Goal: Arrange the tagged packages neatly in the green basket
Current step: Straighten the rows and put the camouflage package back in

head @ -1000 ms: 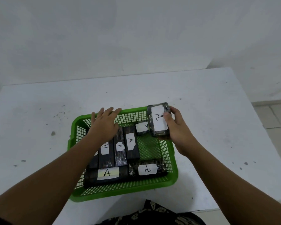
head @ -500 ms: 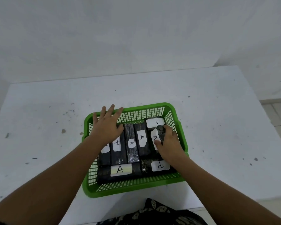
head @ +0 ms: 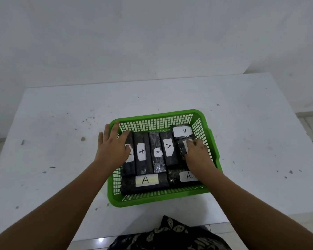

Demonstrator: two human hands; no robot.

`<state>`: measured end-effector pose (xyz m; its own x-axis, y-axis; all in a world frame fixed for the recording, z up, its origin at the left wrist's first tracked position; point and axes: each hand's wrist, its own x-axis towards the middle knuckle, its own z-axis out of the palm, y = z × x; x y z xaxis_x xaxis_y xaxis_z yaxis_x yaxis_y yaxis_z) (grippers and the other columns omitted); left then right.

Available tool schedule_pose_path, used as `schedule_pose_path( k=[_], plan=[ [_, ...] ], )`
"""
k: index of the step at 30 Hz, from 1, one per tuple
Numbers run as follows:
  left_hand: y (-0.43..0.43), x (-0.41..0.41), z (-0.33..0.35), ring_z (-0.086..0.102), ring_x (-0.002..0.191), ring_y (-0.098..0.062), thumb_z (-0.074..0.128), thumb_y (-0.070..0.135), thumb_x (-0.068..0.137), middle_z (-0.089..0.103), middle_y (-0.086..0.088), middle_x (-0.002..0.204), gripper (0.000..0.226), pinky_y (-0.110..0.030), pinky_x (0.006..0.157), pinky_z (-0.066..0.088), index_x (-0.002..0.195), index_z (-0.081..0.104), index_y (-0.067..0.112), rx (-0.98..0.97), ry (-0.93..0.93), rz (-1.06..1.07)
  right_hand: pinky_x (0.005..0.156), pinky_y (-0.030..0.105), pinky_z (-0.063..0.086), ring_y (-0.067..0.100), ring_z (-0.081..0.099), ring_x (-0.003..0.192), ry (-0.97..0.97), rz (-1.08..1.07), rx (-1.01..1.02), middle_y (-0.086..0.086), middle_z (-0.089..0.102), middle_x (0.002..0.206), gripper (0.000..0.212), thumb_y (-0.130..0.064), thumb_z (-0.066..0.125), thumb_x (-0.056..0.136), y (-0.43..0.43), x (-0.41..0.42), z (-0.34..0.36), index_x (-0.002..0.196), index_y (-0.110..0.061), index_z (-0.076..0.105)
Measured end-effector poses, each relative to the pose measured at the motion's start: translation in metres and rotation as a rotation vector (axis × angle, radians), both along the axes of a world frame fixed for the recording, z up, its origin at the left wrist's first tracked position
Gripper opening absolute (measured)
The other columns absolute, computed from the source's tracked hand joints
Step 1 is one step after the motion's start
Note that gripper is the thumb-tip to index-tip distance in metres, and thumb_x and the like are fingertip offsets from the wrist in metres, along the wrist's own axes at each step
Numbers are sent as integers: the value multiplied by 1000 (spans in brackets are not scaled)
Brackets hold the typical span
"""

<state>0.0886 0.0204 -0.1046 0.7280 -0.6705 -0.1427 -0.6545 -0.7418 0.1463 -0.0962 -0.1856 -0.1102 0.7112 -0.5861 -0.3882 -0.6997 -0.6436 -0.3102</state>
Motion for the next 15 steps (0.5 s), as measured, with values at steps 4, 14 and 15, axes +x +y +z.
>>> schedule_pose_path(
  k=[4, 14, 15],
  plan=[
    [15, -7, -6, 4, 144, -40, 47, 27, 89, 9, -18, 158, 58, -54, 116, 17, 143, 29, 18, -58, 68, 56, 91, 41, 41, 30, 49, 110, -136, 70, -158, 11, 55, 125, 30, -19, 52, 92, -3, -2, 12, 120, -12, 59],
    [30, -41, -5, 6, 146, -29, 49, 18, 92, 3, -10, 159, 65, -49, 116, 22, 147, 16, 13, -307, 223, 265, 99, 49, 41, 32, 30, 136, -206, -23, -231, 12, 27, 153, 50, -21, 55, 89, -23, -25, 11, 137, -12, 43],
    [30, -40, -7, 8, 146, -30, 49, 17, 92, 4, -9, 159, 63, -50, 115, 24, 146, 17, 13, -309, 225, 263, 99, 48, 42, 32, 31, 136, -216, -34, -227, 12, 27, 153, 49, -21, 54, 89, -23, -23, 10, 136, -11, 43]
  ],
)
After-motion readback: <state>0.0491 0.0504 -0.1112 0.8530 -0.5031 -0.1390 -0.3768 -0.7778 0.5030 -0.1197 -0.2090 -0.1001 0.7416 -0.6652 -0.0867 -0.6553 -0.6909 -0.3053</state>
